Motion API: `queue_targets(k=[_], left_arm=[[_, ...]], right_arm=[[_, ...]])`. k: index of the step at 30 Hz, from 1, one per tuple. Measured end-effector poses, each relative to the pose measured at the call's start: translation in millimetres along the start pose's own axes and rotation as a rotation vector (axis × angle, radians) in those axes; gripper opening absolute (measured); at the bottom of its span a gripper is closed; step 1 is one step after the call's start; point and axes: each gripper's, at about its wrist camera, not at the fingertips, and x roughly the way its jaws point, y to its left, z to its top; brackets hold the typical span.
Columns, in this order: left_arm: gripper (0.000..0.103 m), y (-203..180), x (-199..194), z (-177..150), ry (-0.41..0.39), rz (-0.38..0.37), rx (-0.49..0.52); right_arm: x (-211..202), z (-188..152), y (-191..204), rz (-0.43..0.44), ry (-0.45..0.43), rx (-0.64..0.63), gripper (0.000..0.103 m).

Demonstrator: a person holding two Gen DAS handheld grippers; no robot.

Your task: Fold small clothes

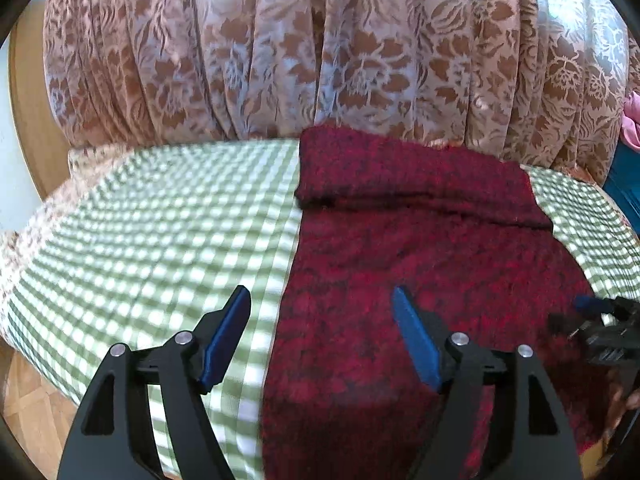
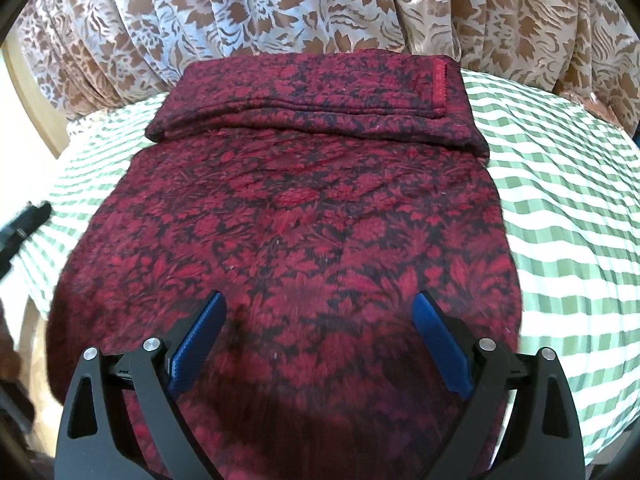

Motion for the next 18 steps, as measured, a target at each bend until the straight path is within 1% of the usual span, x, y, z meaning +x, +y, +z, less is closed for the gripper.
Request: queue_targets(k=[3,5,9,12,13,14,15,16,17,18], left_arm=[[0.073,22.5,0.2,-14.8,0.063,-0.067,-0.051],[0.072,37.7,-0.2,-28.3,0.098,-0.098,-0.082],[0.071,62.5,3.5,-51.3,0.175,-0.181,-0.165],[0.06,68.2,9.3,-67.8,0.243,-0.242,-0.192],[0.054,67.7,10.7,-73.1,0.264,-0.269,-0.197],[0.049,65.7,11.0,-76.7,0.277,-0.289,-0.194],[0.047,62.3,10.3,-80.8,0.287,-0.302,-0.184],[0.041,60.5,10.4,-82.4,0.291,-0.306,-0.177],[0.03,58.6,10.5,-83.4,0.295,-0.314,-0.173],[0.024,57.3,10.2,-83.5,0.297,-0.317,-0.167]], right_arm=[[-15.4,-7.8,-15.1,0.006,-0.006,0.041,0.093],[-27.6,-17.8,-34.7,0.015,-0.005,0.095,0.093],[-39.3,-44.3,-71.1,0.028,0.033,0.204,0.093],[-39.9,-67.9,-85.8,0.079,0.085,0.266,0.093],[-39.7,-76.1,-86.2,0.106,0.103,0.275,0.09],[-39.3,-83.6,-83.9,0.138,0.121,0.276,0.084],[-38.9,-89.0,-80.2,0.154,0.136,0.27,0.075],[-37.3,-94.0,-75.4,0.169,0.16,0.251,0.071],[-35.4,-99.2,-68.4,0.181,0.183,0.221,0.064],[-35.3,-102.3,-62.8,0.181,0.189,0.194,0.055]])
